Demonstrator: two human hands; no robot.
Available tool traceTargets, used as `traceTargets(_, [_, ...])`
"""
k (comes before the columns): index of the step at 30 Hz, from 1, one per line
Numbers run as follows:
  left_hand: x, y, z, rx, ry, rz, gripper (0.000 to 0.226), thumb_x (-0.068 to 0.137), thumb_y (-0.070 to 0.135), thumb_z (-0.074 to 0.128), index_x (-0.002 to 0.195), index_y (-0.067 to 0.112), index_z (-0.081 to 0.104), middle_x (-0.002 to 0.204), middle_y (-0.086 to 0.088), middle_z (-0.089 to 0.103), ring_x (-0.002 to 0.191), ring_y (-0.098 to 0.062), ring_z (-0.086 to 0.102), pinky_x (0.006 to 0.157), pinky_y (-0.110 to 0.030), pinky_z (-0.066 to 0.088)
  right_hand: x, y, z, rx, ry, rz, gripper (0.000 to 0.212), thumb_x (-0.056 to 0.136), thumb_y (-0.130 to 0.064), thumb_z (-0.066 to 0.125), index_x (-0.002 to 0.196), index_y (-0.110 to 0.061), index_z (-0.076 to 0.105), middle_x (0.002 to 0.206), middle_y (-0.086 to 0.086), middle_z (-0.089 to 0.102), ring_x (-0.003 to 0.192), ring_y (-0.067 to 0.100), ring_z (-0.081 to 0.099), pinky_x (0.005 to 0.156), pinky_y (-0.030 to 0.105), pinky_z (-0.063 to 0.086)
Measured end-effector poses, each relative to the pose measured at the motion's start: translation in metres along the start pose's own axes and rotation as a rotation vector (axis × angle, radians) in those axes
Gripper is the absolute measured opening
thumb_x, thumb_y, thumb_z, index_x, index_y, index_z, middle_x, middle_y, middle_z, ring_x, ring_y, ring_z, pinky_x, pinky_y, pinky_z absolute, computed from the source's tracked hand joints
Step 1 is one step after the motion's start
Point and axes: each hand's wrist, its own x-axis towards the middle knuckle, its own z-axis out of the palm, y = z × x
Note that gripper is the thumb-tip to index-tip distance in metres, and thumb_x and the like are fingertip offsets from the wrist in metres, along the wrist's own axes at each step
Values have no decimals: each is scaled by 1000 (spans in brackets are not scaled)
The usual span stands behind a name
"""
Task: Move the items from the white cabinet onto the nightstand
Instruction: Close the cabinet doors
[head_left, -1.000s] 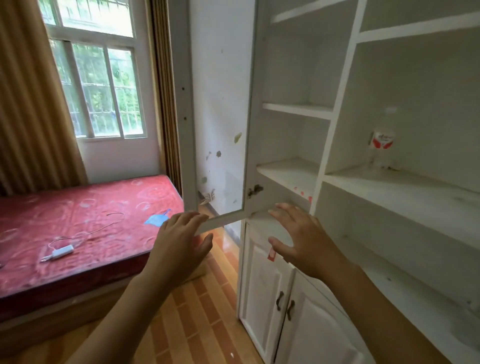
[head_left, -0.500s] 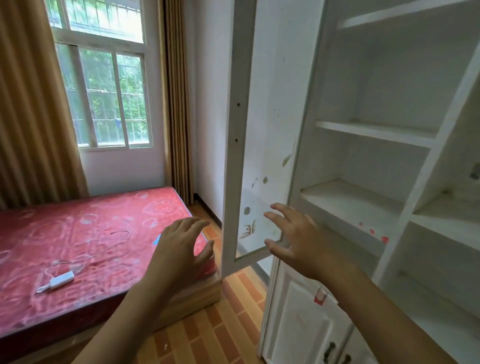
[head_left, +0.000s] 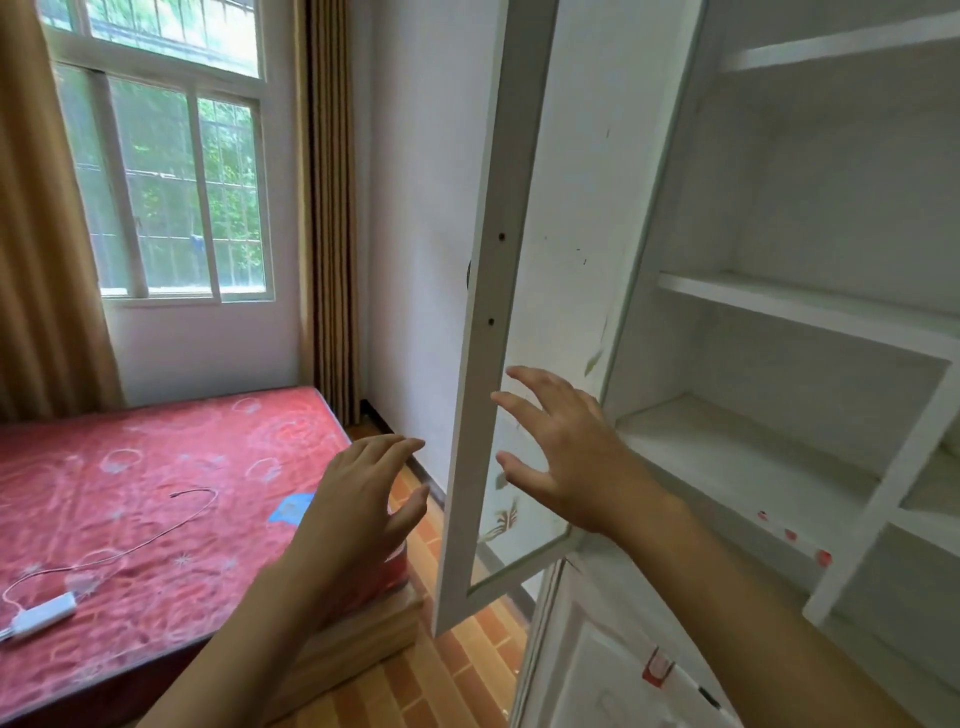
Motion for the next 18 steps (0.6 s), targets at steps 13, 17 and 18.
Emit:
traceTargets(13, [87, -24, 28, -47, 33, 205, 57, 94, 54, 52, 145, 27, 53, 138, 7, 60, 127, -19, 54, 104, -48, 50, 81, 36, 15, -290, 171, -197, 60, 96, -53, 57, 148, -24, 50, 168, 4, 28, 158, 26, 16, 121, 56, 27])
traceTargets(17, [119, -39, 34, -87, 103, 358, 48, 95, 49, 55, 137, 26, 59, 130, 6, 65, 119, -19, 59, 97, -47, 54, 100, 46, 11, -321, 249, -175, 61, 98, -55, 58, 151, -26, 49, 166, 6, 31, 157, 27, 20, 122, 56, 28])
traceTargets(18, [127, -43, 35, -105, 102, 394, 47, 95, 47, 57, 137, 27, 59, 129, 7, 65, 119, -19, 59, 97, -46, 54, 104, 46, 9, -317, 273, -161, 64, 98, -55, 58, 153, -26, 46, 167, 7, 31, 157, 27, 20, 122, 55, 28])
